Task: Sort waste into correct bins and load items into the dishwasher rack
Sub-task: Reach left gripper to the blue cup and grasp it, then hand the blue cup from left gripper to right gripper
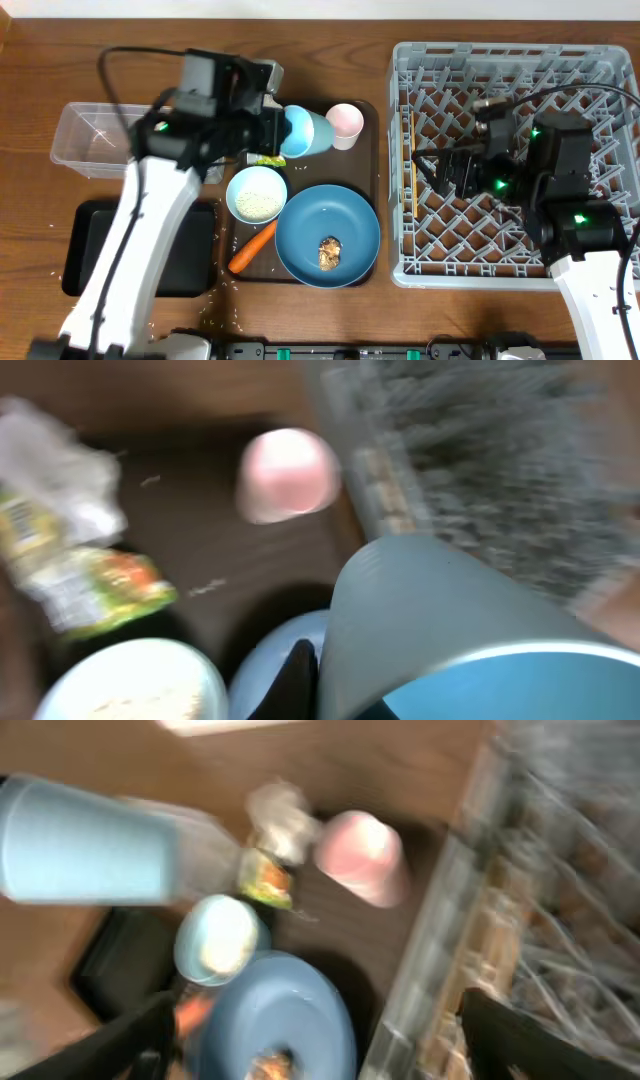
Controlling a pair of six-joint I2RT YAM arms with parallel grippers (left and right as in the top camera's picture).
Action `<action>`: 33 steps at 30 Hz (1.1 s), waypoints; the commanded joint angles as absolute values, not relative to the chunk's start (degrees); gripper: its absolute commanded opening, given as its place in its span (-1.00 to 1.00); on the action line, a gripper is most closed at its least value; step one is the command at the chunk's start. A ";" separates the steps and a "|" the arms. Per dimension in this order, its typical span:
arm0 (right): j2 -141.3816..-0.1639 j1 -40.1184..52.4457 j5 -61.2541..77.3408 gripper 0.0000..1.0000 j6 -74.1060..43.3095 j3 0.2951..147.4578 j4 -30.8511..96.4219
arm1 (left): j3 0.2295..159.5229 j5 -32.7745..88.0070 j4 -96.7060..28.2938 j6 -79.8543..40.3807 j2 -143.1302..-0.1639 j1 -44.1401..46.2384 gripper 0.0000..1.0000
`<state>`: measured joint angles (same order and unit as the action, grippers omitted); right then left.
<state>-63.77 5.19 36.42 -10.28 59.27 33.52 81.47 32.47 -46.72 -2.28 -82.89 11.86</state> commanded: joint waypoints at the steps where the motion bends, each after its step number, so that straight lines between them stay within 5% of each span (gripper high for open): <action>1: -63.92 4.58 60.64 0.69 -7.03 60.20 27.59 | 82.04 52.93 -47.53 3.29 -78.81 9.06 -0.88; 7: -63.92 7.97 77.80 0.66 -7.70 60.20 14.46 | 82.04 68.05 -47.00 3.42 -75.81 7.94 -0.88; 15: -63.99 16.14 74.83 0.71 -7.66 60.20 9.85 | 82.04 78.74 -46.22 3.38 -75.75 7.94 -0.88; 27: -64.03 24.12 64.38 0.52 -7.97 60.20 2.50 | 82.04 81.93 -46.26 2.37 -75.75 8.23 -0.88; 33: -64.03 24.18 60.01 0.59 -9.61 60.20 3.53 | 82.04 81.91 -46.24 1.41 -75.48 8.43 -0.88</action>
<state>-63.61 22.59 62.15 -8.84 59.37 2.70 81.47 77.62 -46.22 2.13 -75.96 6.74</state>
